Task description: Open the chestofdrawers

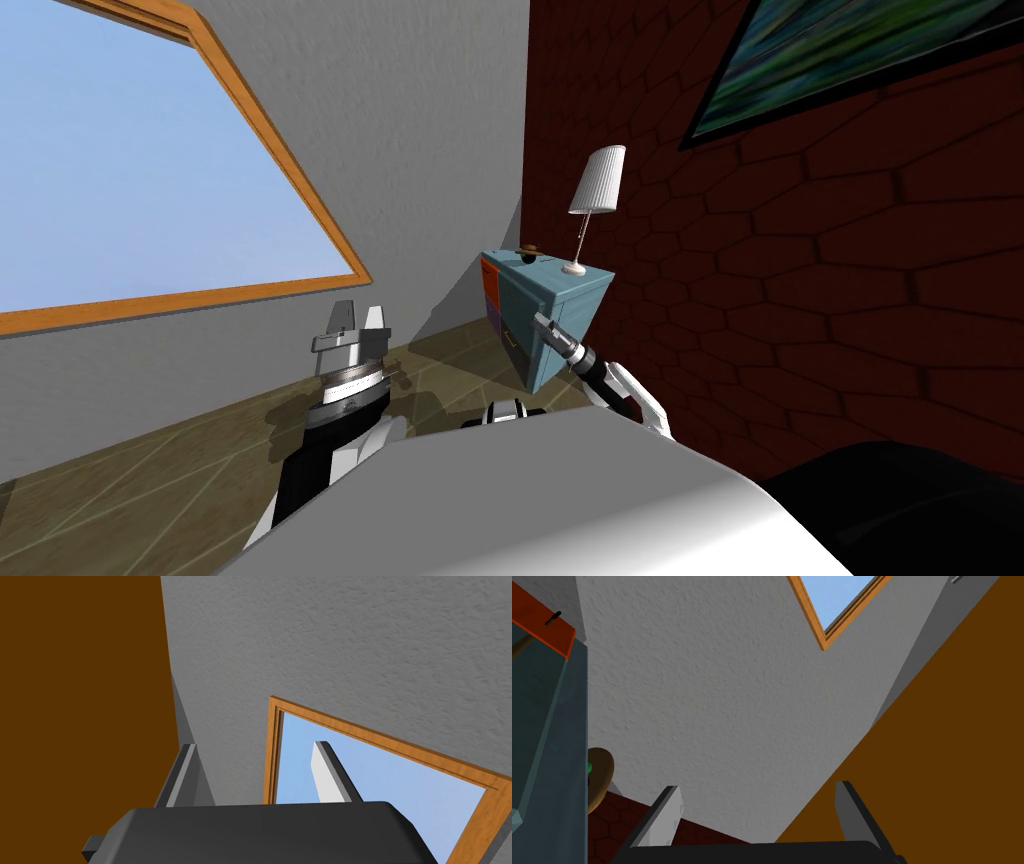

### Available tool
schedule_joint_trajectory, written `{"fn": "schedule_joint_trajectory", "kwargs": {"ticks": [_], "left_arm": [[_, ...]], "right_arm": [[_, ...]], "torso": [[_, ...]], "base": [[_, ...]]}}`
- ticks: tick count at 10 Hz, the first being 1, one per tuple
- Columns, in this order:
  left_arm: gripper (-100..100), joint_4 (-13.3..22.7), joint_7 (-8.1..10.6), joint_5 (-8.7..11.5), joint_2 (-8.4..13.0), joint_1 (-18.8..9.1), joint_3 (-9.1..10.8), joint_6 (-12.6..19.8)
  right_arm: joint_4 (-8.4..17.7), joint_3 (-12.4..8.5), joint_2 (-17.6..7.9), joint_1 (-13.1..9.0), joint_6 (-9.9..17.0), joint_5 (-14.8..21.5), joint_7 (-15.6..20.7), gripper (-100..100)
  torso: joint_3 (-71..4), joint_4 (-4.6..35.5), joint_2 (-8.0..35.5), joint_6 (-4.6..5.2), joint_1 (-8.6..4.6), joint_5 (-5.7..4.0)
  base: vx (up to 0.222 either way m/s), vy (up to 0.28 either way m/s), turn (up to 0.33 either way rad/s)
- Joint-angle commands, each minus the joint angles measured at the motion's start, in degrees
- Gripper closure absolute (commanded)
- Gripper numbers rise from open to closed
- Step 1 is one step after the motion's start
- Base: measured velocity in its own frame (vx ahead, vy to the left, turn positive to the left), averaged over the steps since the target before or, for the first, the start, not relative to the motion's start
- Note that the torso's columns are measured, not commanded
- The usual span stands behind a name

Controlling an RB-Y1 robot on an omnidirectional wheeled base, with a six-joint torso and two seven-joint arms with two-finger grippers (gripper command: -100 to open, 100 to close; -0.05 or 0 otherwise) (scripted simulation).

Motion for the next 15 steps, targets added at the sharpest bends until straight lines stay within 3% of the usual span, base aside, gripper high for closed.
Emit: {"fn": "schedule_joint_trajectory", "kwargs": {"ticks": [1,4,6,7,9,12,14,15], "left_arm": [[0,0.0,0.00,0.0,0.0,0.0,0.00,0.0],[0,0.0,0.00,0.0,0.0,0.0,0.00,0.0],[0,0.0,0.00,0.0,0.0,0.0,0.00,0.0],[0,0.0,0.00,0.0,0.0,0.0,0.00,0.0],[0,0.0,0.00,0.0,0.0,0.0,0.00,0.0],[0,0.0,0.00,0.0,0.0,0.0,0.00,0.0],[0,0.0,0.00,0.0,0.0,0.0,0.00,0.0],[0,0.0,0.00,0.0,0.0,0.0,0.00,0.0]], "right_arm": [[0.3,0.1,-1.0,-0.4,-0.6,4.1,-0.3,-100],[1.5,0.7,-5.2,-2.3,-2.6,9.6,-1.1,-100],[1.5,0.7,-5.2,-2.3,-2.6,12.6,-1.1,-100],[2.0,1.0,-7.3,-3.3,-3.5,14.4,-1.5,-100],[2.0,1.0,-7.3,-3.3,-3.5,16.8,-1.5,-100],[2.9,1.6,-11.4,-5.4,-5.4,22.4,-2.2,-100],[2.9,1.6,-11.4,-5.4,-5.4,25.3,-2.2,-100],[3.2,2.0,-13.4,-6.5,-6.2,27.2,-2.6,-100]], "torso": [[0.0,0.0,0.1,-0.01,-0.09,-0.02],[0.0,0.0,0.0,-0.02,-0.01,0.00],[0.0,0.0,0.0,-0.01,-0.01,0.01],[0.1,0.0,0.1,-0.01,-0.19,-0.05],[0.0,0.0,0.0,-0.01,-0.03,-0.01],[0.0,0.0,0.0,-0.02,0.00,0.00],[0.0,0.0,0.0,-0.02,0.00,0.00],[0.1,0.0,0.1,-0.01,-0.15,-0.04]], "base": [[0.021,0.017,0.010],[0.057,0.056,-0.072],[0.048,0.042,-0.020],[0.059,0.037,-0.069],[0.043,0.037,-0.029],[0.062,0.055,-0.076],[0.045,0.052,-0.006],[0.053,0.047,-0.082]]}}
